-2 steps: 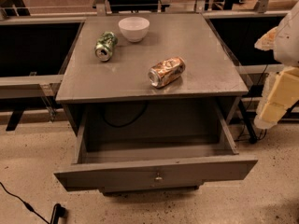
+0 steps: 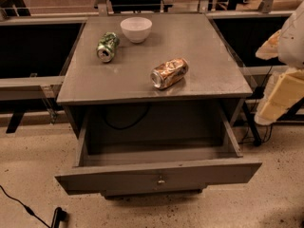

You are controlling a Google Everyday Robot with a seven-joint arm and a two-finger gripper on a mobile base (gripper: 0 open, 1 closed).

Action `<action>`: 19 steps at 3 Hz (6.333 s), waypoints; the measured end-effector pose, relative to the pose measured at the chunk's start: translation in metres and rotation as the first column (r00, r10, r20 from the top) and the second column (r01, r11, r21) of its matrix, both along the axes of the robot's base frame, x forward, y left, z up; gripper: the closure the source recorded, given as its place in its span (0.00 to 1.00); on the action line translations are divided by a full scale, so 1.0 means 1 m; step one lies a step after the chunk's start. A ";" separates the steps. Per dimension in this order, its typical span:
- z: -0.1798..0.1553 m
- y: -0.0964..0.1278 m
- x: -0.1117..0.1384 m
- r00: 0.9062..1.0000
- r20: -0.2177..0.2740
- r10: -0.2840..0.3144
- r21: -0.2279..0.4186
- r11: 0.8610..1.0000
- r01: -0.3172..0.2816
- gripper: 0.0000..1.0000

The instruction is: Close top drawer

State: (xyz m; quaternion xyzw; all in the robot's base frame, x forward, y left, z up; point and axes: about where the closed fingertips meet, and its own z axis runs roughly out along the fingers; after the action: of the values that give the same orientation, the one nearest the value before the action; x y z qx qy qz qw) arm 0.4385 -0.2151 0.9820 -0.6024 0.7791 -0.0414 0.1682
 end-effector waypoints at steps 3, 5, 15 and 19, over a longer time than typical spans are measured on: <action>-0.181 0.019 -0.035 0.976 -0.204 0.076 0.149 0.988 -0.045 0.87; -0.264 0.031 -0.049 0.959 -0.224 0.176 0.214 0.968 -0.128 1.00; -0.314 0.048 0.031 0.952 0.029 0.305 0.231 0.925 -0.303 0.95; -0.336 0.038 0.083 0.939 0.117 0.325 0.225 0.912 -0.343 0.41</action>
Offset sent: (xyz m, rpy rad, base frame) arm -0.0384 0.0262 -0.2135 0.1931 0.2485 0.0708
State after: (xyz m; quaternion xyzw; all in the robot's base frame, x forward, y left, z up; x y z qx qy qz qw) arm 0.5210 -0.1771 0.6463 -0.6996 0.6568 0.0600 0.2748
